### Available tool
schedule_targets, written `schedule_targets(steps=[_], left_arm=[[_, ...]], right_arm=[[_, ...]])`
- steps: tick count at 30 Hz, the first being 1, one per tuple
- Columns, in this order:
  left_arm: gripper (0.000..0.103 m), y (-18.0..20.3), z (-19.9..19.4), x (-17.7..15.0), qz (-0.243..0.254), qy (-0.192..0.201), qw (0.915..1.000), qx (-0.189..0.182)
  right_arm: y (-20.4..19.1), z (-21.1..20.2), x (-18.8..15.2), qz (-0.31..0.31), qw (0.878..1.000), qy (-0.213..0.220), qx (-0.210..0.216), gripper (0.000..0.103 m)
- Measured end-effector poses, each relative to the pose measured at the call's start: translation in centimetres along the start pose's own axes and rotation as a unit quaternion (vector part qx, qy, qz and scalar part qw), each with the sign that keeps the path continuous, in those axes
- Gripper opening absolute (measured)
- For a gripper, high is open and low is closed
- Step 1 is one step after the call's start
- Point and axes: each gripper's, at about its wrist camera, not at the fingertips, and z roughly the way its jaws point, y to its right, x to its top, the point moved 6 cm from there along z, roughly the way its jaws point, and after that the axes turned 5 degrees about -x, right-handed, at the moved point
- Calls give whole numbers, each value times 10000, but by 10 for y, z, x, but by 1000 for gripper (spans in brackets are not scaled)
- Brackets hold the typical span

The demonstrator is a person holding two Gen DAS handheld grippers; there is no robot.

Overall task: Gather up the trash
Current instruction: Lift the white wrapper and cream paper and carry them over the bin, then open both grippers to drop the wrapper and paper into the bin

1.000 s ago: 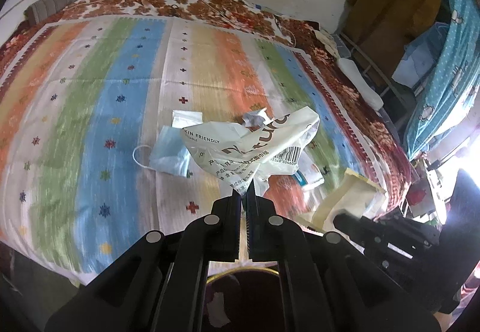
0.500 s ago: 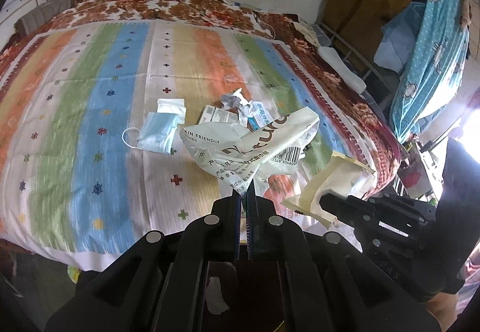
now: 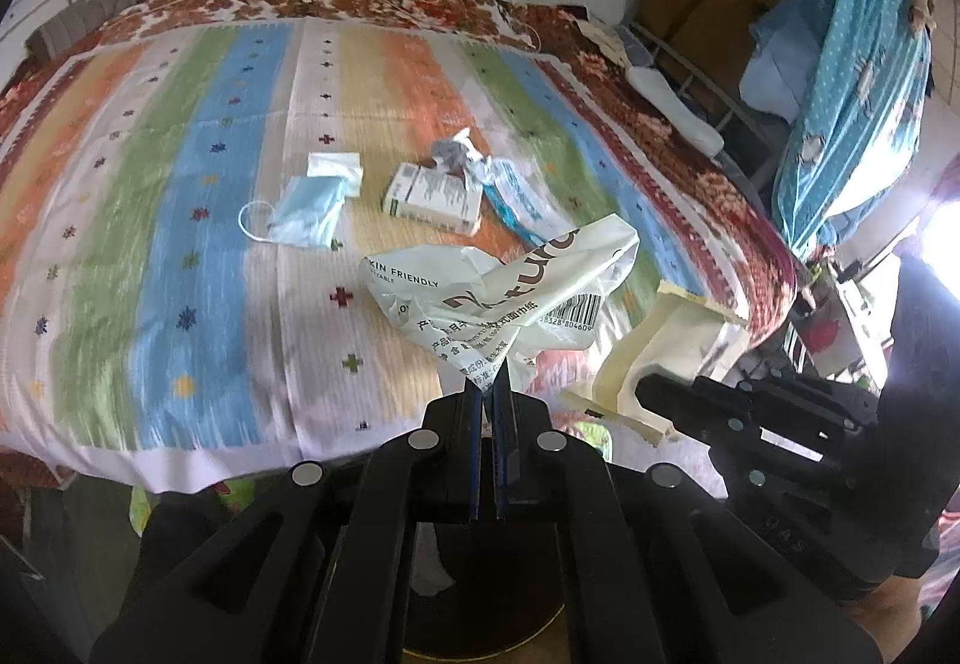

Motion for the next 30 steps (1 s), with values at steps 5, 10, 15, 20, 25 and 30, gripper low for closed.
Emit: schedule_targets(steps=[5, 10, 15, 20, 25, 30], left_arm=[[2, 2, 1, -16, 6, -85, 10000, 12], [2, 2, 3, -36, -42, -223, 9997, 49], [2, -1, 7, -56, -142, -403, 9990, 100], [2, -7, 11, -74, -288, -589, 9977, 180], [2, -14, 14, -87, -409, -744, 9959, 318], [2, -15, 21, -99, -354, -969, 9936, 457]], right_arm=[[-3, 0, -15, 5, 9999, -98, 24, 3], [-9, 2, -31, -64, 9997, -242, 60, 3], [-14, 4, -47, -68, 9992, -387, 72, 3], [-17, 10, -68, 25, 9976, -664, 173, 3], [-22, 16, -84, 55, 9960, -871, 184, 3], [-26, 21, -94, 78, 9944, -1031, 221, 3]])
